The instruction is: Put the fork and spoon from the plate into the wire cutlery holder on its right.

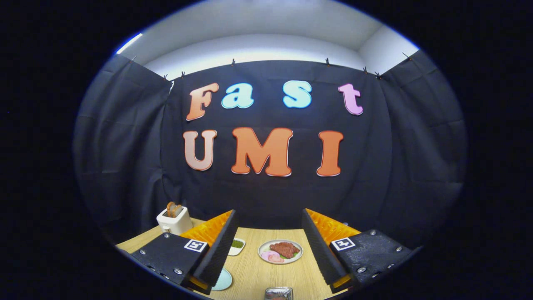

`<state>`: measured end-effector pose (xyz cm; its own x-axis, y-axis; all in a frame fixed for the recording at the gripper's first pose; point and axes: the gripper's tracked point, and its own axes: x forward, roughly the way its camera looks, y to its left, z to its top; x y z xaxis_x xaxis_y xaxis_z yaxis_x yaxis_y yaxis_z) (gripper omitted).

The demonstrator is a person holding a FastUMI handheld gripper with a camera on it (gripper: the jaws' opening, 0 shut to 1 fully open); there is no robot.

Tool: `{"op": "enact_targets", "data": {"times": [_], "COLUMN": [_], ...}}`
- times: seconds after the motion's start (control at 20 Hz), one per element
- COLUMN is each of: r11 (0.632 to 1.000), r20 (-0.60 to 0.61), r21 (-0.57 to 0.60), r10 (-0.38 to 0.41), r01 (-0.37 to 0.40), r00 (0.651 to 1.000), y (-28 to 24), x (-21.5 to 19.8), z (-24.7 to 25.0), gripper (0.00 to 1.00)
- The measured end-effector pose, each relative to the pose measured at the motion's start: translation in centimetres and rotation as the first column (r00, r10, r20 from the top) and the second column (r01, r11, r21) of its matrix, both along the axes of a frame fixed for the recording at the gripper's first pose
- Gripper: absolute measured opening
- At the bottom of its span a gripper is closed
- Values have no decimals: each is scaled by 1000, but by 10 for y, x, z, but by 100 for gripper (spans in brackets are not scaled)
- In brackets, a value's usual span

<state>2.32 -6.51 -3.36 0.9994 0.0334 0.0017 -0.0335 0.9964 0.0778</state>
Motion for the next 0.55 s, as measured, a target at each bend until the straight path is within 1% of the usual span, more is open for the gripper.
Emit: {"op": "enact_targets", "data": {"times": [0.15,0.25,0.4,0.55], "r11": [1000,999,1000,999], "r20": [116,156,158,146], "r21": [-9,-26,-15,-19], "r10": [-11,-16,-15,-36], "r01": [13,20,18,39], "r00": [993,988,987,989], "y": [-1,-1,3,1], "x": [-4,-7,-9,-5], "z": [30,39,39,35], "gripper": [95,95,95,95]}}
